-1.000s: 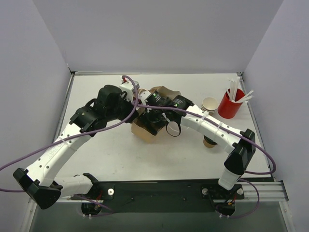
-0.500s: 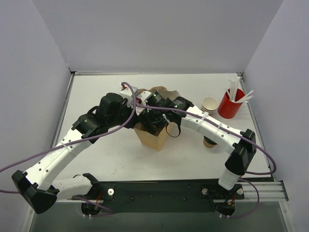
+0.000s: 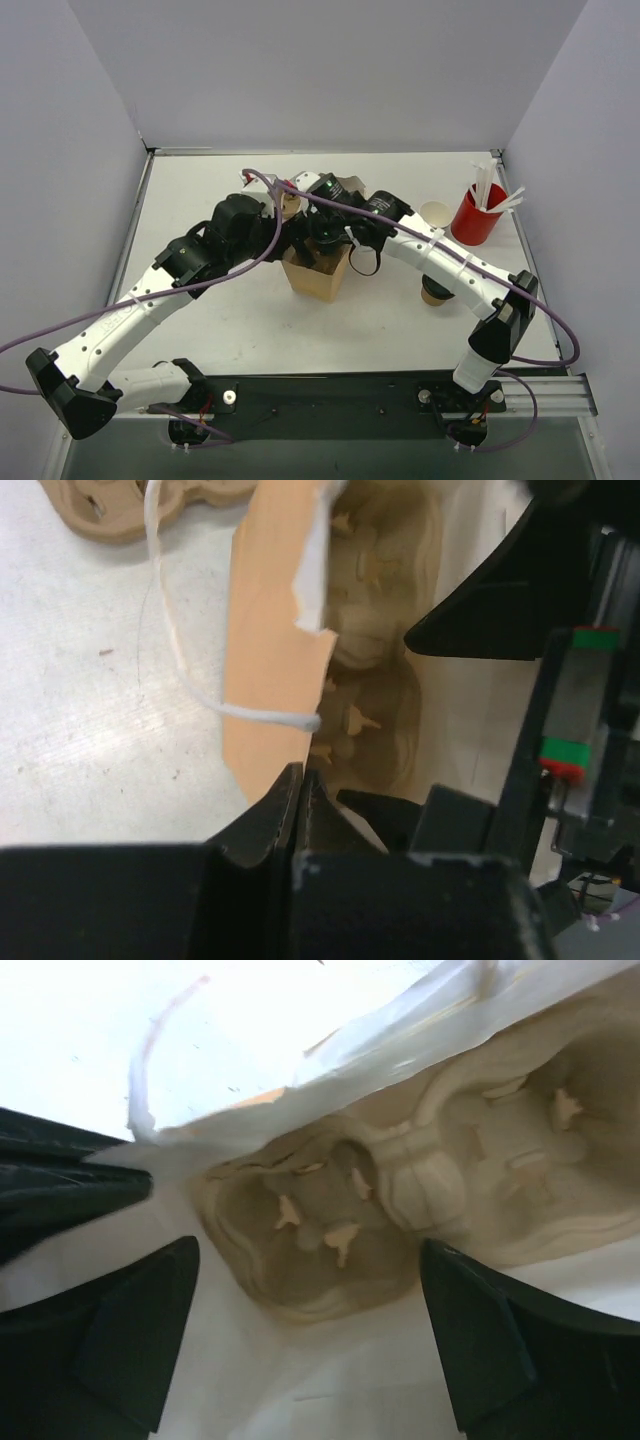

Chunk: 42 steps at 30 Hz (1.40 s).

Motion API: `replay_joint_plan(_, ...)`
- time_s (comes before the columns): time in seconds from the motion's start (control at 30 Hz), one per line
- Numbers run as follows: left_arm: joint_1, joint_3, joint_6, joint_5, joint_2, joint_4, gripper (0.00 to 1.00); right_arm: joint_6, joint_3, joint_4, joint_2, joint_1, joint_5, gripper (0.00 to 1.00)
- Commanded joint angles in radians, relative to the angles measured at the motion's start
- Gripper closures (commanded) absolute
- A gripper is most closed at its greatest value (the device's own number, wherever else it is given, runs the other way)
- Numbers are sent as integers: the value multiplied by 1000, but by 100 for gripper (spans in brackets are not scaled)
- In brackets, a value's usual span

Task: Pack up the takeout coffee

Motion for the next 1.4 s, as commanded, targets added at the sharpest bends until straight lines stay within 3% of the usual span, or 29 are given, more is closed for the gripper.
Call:
replay_joint_plan(0.0,-49,23,-89,17,12,-80,100,145,97,142,-23,-18,9,14)
replay_joint_plan(0.27,-72,17,-173,-34,2,-98,100,244,169,139,-38,-23,40,14)
replay_joint_plan(0.67,-75,25,-212,-64,-1,-98,100,340,138,103,-222,-24,304,18)
replay_joint_plan(0.8,-83,28,-227,-78,3,-98,100,362,137,71,-259,-24,369,24)
replay_joint_plan(1.0,-93,48,-259,-103,9,-97,100,412,145,-67,-217,-30,498,32)
replay_joint_plan(1.37,-101,71,-279,-115,32,-88,100,426,98,-93,-134,-56,465,36)
